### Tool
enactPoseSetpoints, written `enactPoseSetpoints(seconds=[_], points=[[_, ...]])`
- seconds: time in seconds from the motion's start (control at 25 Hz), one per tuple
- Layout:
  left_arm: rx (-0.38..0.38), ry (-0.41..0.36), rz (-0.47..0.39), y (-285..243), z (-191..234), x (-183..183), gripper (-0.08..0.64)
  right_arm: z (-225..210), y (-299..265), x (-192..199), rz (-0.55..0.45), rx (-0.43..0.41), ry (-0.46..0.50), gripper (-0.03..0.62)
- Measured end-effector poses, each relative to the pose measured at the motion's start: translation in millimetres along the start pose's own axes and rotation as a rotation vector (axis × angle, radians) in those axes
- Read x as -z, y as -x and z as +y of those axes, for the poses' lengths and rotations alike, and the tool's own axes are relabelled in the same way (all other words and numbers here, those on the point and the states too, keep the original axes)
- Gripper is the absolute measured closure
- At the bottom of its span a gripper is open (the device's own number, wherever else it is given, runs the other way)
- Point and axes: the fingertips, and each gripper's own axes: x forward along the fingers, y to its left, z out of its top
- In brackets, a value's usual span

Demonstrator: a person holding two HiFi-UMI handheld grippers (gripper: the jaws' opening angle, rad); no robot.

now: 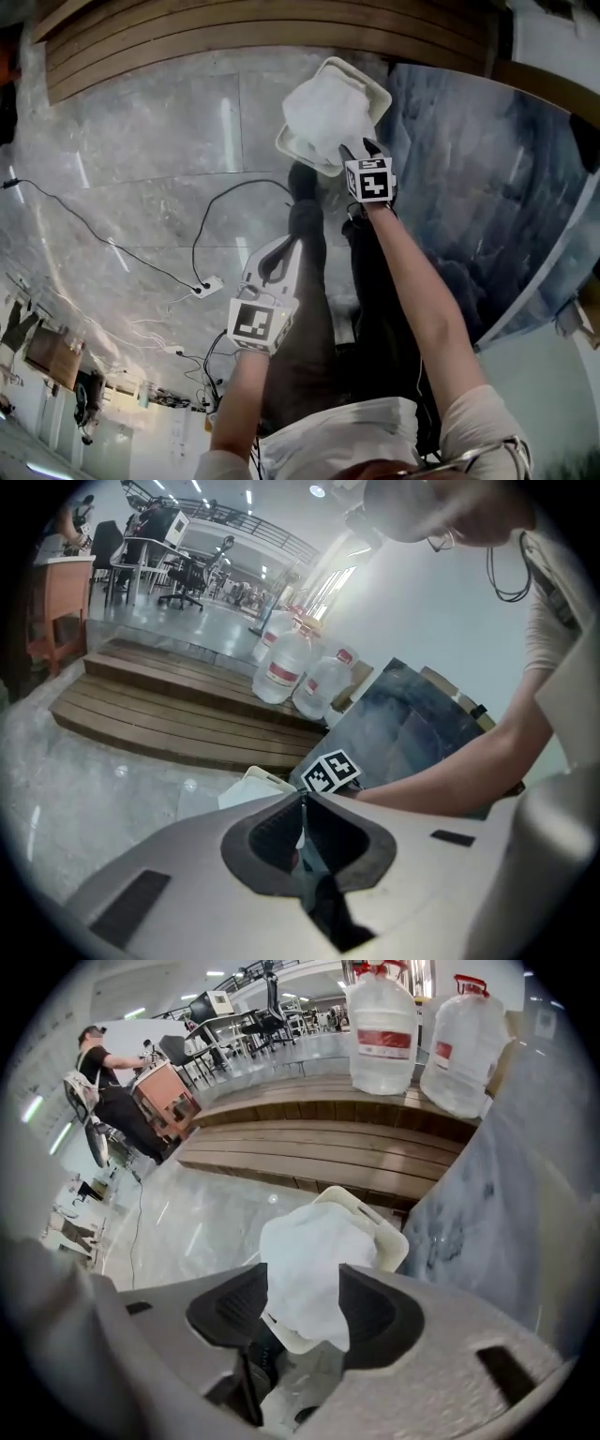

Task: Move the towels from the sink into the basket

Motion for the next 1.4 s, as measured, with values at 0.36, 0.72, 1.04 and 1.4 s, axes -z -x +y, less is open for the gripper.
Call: enactPoseSetpoints(seconds=[0.36, 0.72, 1.04, 1.4], points=[[0.015, -0.057, -0.045, 43, -55, -88, 0.543, 13, 158, -41, -0.083, -0.056, 0.018, 0.387], [0.025, -0.095, -0.014, 97, -164, -156, 0.543, 5, 386, -81, -0.217, -0.173, -0.023, 0.488], [0.035, -0.120, -0.118, 148, -269, -213, 0.543, -20, 574, -87, -0.383, -0.203, 0.091, 0.538], [0.013, -0.194, -0.289, 224, -365, -263, 0.543, -66, 746, -65, -0.608, -0.164, 0.200, 0.584]])
